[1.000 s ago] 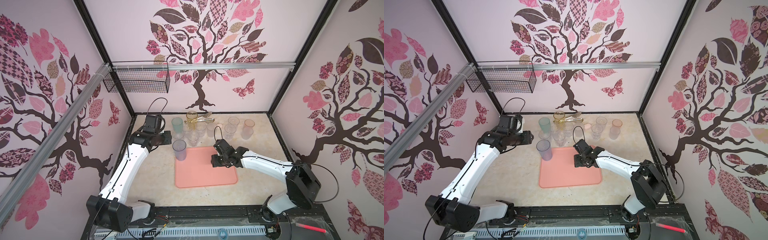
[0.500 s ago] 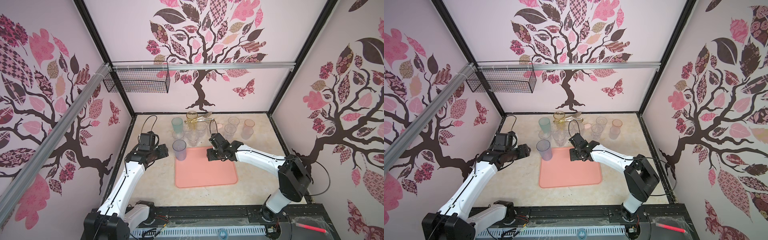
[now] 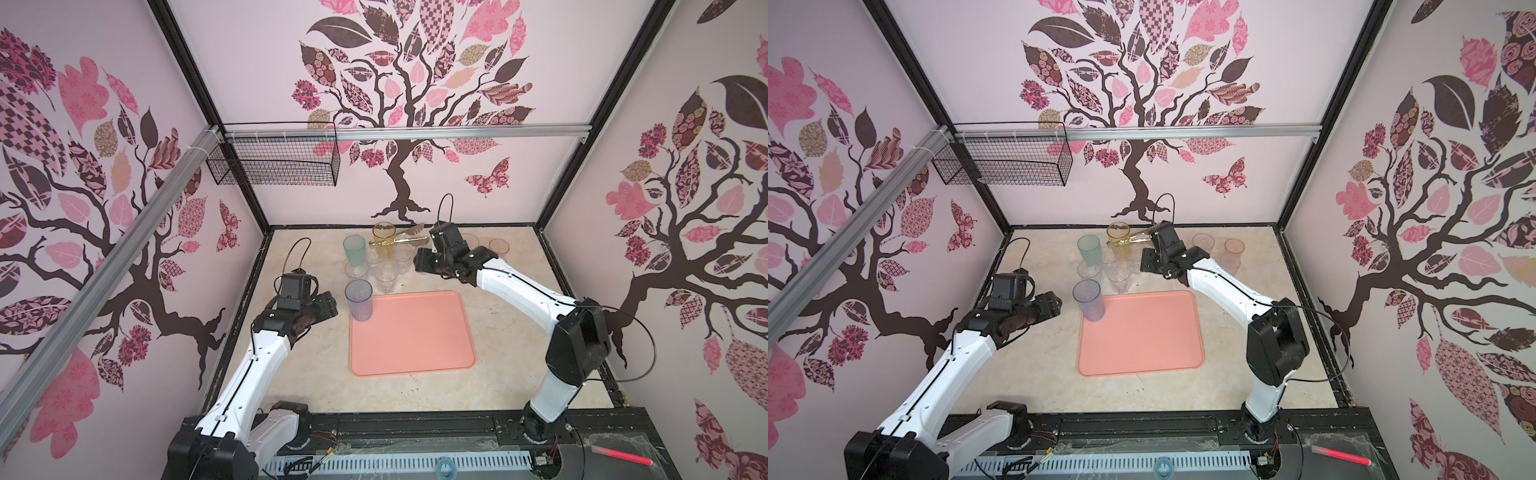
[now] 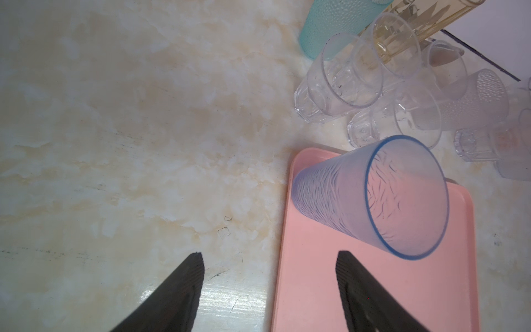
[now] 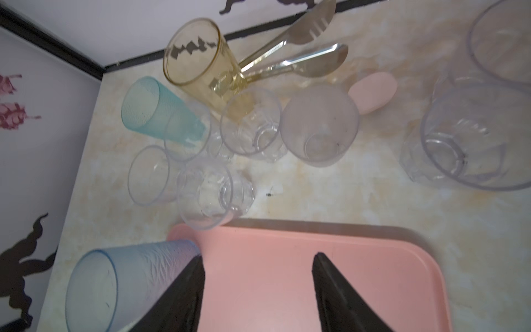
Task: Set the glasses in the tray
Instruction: 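Open the left gripper and draw it back from the blue glass, then reach the right gripper over the amber ribbed glass beside the tongs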
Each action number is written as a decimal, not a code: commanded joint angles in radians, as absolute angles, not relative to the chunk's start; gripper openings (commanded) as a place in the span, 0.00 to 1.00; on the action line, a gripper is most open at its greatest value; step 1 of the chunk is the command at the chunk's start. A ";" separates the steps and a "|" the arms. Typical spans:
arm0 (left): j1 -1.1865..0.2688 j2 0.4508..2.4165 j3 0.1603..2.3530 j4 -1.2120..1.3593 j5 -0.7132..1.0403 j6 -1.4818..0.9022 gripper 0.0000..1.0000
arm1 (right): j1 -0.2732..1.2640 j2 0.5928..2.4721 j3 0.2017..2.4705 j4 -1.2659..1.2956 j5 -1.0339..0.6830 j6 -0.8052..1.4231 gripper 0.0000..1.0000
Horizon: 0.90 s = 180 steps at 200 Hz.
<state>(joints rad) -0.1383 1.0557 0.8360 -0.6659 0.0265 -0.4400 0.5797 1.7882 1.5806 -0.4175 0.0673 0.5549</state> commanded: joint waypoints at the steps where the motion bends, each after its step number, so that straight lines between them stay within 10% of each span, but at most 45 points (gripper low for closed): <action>1: -0.126 1.069 0.898 -0.613 -0.001 -0.414 0.76 | 0.593 1.901 1.727 -0.385 0.090 0.580 0.63; 180: -0.117 1.215 0.959 -0.497 -0.055 -0.356 0.75 | 0.568 2.548 2.500 -0.473 0.157 0.332 0.60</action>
